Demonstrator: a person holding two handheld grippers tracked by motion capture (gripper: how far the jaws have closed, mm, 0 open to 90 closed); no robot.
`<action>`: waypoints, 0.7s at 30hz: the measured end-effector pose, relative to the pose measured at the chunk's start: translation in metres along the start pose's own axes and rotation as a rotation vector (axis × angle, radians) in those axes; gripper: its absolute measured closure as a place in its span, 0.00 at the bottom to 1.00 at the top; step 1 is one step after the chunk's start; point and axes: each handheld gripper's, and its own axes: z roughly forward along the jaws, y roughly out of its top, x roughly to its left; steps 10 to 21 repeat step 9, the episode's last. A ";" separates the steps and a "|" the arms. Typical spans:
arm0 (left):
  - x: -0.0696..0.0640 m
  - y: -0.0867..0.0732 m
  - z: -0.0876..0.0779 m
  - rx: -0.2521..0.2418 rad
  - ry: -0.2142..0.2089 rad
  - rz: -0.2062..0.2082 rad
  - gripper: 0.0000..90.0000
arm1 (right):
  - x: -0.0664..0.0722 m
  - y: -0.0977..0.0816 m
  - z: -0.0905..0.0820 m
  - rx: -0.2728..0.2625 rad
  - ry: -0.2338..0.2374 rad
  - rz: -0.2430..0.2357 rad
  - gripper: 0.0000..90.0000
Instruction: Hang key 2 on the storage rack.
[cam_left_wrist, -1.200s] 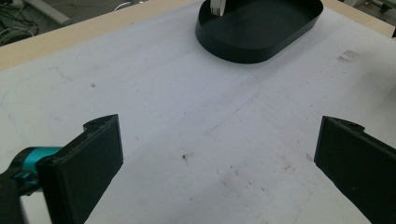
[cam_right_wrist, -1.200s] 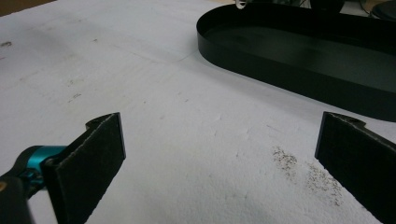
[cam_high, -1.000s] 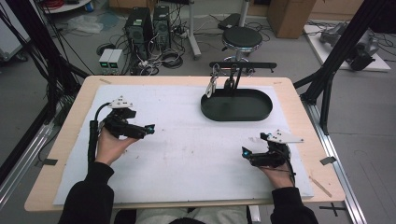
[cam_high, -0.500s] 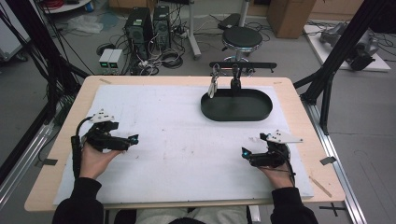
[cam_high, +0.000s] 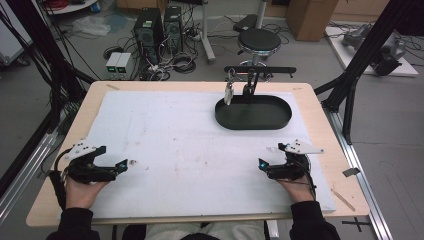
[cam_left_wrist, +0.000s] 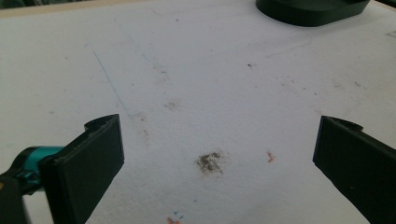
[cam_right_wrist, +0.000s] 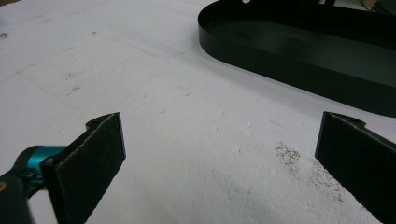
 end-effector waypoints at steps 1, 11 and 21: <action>-0.001 -0.003 -0.001 0.000 0.002 0.001 0.03 | 0.000 0.000 -0.001 0.000 0.000 -0.003 0.01; 0.003 -0.014 -0.005 -0.016 0.003 0.003 0.03 | 0.001 -0.001 0.001 0.014 0.001 -0.016 0.01; 0.003 -0.014 -0.005 -0.016 0.003 0.003 0.03 | 0.001 -0.001 0.001 0.014 0.001 -0.016 0.01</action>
